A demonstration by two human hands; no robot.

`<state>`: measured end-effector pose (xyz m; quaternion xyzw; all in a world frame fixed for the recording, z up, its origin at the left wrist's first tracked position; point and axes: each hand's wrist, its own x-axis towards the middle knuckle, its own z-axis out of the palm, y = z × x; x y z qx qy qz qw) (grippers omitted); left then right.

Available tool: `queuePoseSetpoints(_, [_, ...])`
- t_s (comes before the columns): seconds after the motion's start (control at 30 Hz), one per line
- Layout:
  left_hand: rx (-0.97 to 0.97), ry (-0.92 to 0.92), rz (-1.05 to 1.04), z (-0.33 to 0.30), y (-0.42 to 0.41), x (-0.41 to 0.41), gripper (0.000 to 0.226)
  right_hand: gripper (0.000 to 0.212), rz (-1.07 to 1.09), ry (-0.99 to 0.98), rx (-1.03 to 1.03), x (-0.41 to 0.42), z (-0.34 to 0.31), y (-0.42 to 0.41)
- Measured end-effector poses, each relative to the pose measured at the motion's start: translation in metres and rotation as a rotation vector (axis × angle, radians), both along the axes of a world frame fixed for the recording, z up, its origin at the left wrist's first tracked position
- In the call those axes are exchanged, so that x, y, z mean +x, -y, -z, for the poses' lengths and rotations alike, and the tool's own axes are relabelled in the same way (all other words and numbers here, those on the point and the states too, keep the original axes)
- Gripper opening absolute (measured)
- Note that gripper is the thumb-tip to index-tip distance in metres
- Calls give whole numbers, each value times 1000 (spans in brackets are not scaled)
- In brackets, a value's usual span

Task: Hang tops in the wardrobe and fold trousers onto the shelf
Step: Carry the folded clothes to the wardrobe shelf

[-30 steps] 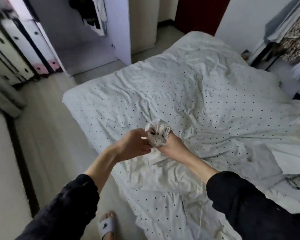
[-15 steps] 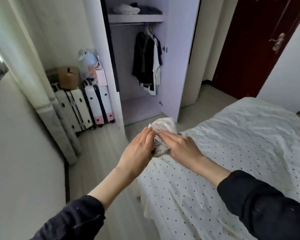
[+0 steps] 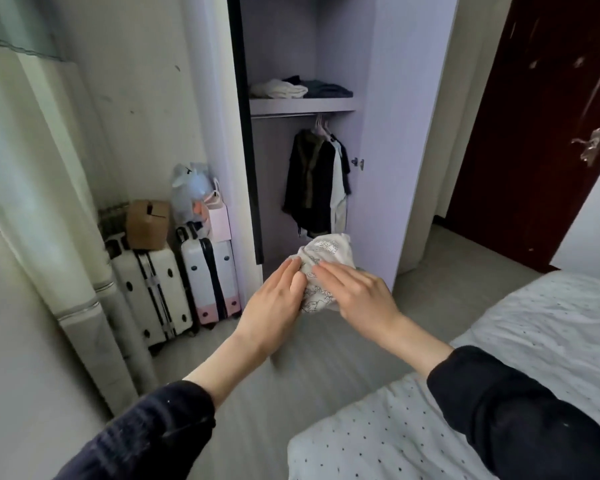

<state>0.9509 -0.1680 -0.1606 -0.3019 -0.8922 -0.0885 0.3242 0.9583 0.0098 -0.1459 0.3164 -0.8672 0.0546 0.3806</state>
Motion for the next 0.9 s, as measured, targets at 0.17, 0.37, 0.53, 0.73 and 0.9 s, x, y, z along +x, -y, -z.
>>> queuePoseSetpoints(0.17, [-7, -40, 15, -39, 13, -117, 49, 55, 36, -75, 30, -120, -35, 14])
queuePoseSetpoints(0.37, [23, -81, 86, -58, 17, -260, 57, 33, 107, -189, 74, -256, -59, 19])
queuePoseSetpoints(0.53, [-11, -166, 116, -85, 2, -394, 63, 25, 257, -225, 47, -383, -75, 12])
queuePoseSetpoints(0.73, [85, -85, 183, -125, -41, -537, 53, 48, 481, -189, 42, -513, -112, -19])
queuePoseSetpoints(0.9, [31, -2, 99, -145, -78, -604, 36, 53, 572, -189, 102, -599, -122, -54])
